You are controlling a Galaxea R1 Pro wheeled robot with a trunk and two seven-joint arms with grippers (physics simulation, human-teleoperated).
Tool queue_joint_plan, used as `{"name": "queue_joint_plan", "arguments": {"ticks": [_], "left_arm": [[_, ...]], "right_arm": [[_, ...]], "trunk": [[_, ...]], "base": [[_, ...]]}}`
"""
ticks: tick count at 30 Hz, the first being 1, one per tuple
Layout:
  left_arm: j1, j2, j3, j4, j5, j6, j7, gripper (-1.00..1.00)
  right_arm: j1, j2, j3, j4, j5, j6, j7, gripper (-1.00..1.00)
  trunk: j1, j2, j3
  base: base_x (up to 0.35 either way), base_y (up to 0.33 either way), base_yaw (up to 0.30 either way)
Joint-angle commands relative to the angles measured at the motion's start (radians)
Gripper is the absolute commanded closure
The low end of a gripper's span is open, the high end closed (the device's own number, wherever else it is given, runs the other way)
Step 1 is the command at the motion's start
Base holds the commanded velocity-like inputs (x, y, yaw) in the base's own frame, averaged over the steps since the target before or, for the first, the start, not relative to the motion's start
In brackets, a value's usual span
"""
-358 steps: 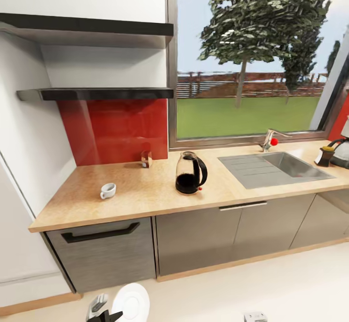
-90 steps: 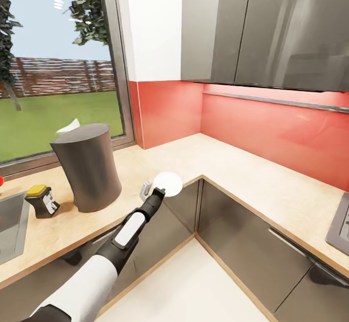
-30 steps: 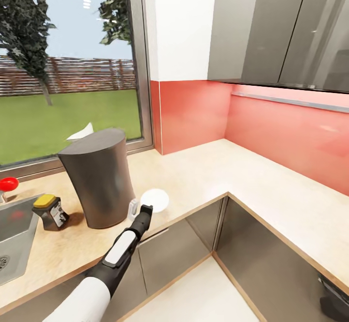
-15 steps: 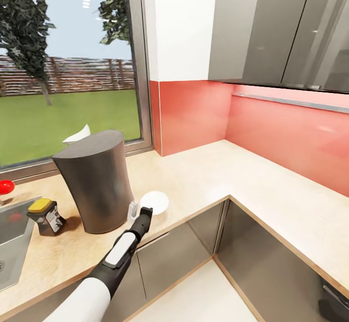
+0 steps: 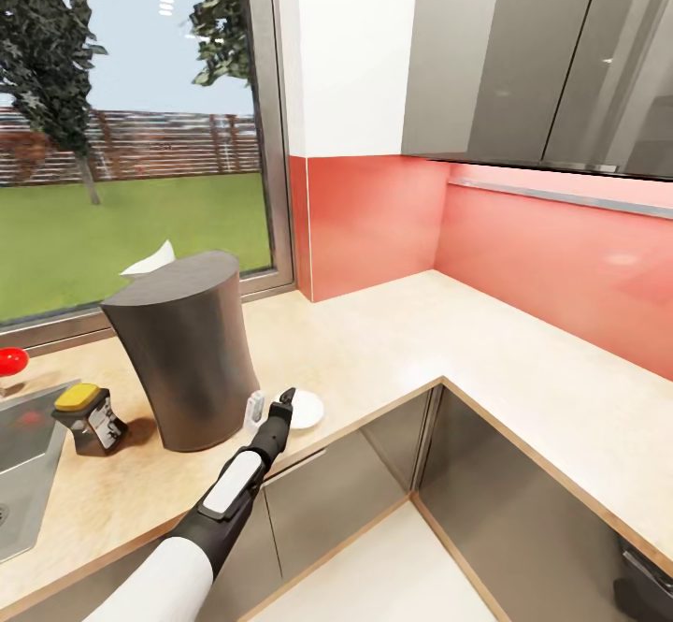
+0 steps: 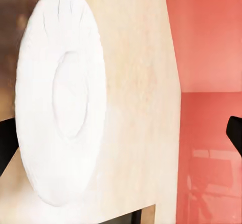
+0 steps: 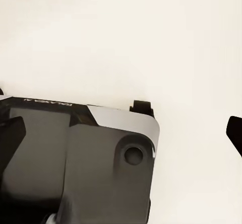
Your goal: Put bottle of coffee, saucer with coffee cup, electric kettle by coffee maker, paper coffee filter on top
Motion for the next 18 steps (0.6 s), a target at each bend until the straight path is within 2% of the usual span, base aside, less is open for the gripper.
{"name": "queue_joint_plan", "arguments": {"ticks": [1,9,18], "left_arm": [[-0.001,0.000,-0.004,0.001,0.011,-0.004,-0.004,-1.00],[-0.001,0.000,-0.004,0.001,0.012,-0.005,-0.005,-1.00],[-0.001,-0.003,-0.005,0.002,0.011,-0.004,-0.005,-1.00]], "right_arm": [[0.000,-0.001,-0.009,-0.002,0.010,0.006,0.005,-1.00],[0.000,-0.002,-0.009,-0.002,0.009,0.006,0.004,-1.00],[0.000,-0.002,-0.009,-0.002,0.010,0.006,0.005,-1.00]], "trunk": [[0.001,-0.002,-0.002],[0.001,-0.002,-0.002],[0.001,-0.002,-0.002]], "base": [[0.000,0.000,0.000],[-0.013,0.002,0.000],[-0.303,0.027,0.000]]}}
